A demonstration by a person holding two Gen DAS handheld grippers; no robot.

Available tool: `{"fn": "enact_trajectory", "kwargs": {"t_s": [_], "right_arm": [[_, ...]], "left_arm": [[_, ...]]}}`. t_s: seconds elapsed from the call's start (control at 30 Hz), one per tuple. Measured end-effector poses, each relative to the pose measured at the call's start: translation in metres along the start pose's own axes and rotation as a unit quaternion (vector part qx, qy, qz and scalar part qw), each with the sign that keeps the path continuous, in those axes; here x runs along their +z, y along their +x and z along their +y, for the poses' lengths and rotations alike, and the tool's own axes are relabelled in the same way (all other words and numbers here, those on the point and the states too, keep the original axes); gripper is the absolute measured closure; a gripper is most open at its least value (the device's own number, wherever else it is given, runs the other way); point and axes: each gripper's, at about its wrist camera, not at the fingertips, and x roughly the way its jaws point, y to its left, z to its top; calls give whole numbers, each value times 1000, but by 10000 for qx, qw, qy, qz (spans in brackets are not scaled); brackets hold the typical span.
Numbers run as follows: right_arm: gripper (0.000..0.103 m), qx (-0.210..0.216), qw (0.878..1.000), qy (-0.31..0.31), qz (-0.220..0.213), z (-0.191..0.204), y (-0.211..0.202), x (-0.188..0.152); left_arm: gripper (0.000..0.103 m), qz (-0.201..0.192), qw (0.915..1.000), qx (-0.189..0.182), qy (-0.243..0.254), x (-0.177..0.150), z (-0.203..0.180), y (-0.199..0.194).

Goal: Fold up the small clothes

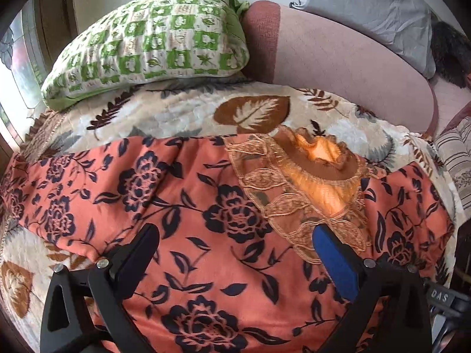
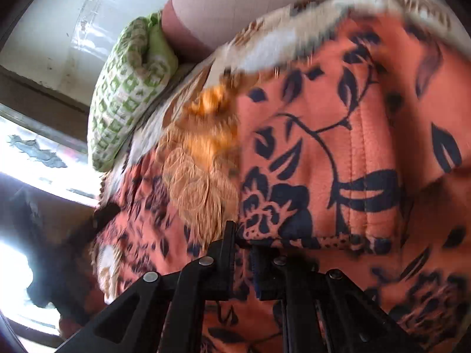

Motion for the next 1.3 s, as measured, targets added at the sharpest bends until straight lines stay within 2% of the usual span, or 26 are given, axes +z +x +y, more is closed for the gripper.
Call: {"fn": "enact_trajectory", "kwargs": {"t_s": [0.03, 0.1, 0.13, 0.17, 0.23, 0.33, 0.37, 0.47, 0.53, 0.6, 0.67, 0.73, 0.8, 0.9, 1.0, 1.1, 1.23, 1.27, 1.3], "right_arm": [[90, 188, 9998, 50, -22, -7, -9, -1], [85, 288, 9995, 91, -125, -20, -30, -4], [74, 333, 9991, 108, -232, -27, -43, -6], [49, 415, 9984, 162, -350, -30, -52, -4], [23, 809, 9915, 491, -897, -44, -85, 0], [23, 1445, 9729, 1206, -1340, -76, -114, 12], [23, 1465, 9692, 1381, -1415, -86, -120, 16], [24, 1174, 9650, 1852, -1435, -117, -125, 22], [26, 1361, 9558, 2189, -1413, -128, -119, 23], [35, 1563, 9475, 2418, -1392, -133, -112, 28], [52, 1477, 9464, 2481, -1446, -136, -109, 30], [56, 1328, 9437, 2615, -1532, -140, -101, 31], [61, 1316, 9378, 2790, -1596, -149, -98, 32], [64, 1223, 9398, 2774, -1579, -152, -96, 33], [65, 1244, 9411, 2797, -1437, -149, -90, 35], [65, 1272, 9418, 2811, -1337, -148, -87, 35], [65, 1296, 9401, 2824, -1401, -152, -90, 37], [65, 1298, 9406, 2789, -1435, -152, -92, 38], [65, 1288, 9413, 2756, -1460, -153, -93, 38]], "left_arm": [[0, -3, 9999, -91, 42, 0, -7, 0], [0, -57, 9995, -194, 225, -1, -24, -1], [0, -97, 9991, -240, 344, -2, -35, -3], [0, -125, 9986, -296, 430, -3, -45, -5], [0, -205, 9973, -438, 559, -8, -65, -10], [0, -402, 9951, -404, 806, -19, -99, -19], [0, -468, 9940, -313, 936, -24, -111, -21], [0, -469, 9902, -119, 1311, -35, -141, -18], [0, -451, 9883, -41, 1458, -40, -157, -17], [0, -553, 9887, 129, 1385, -42, -166, -18], [0, -643, 9879, 269, 1382, -43, -170, -17], [0, -524, 9842, 421, 1640, -47, -176, -7], [0, -327, 9822, 257, 1830, -55, -178, -3], [0, -482, 9792, 164, 1963, -64, -182, -17], [0, -621, 9690, 663, 2298, -60, -195, -10], [0, -325, 9581, 939, 2688, -55, -205, 16], [0, -75, 9553, 661, 2882, -48, -218, 34], [4, -90, 9544, 586, 2926, -47, -222, 35], [18, -75, 9550, 498, 2922, -44, -225, 37]]}}
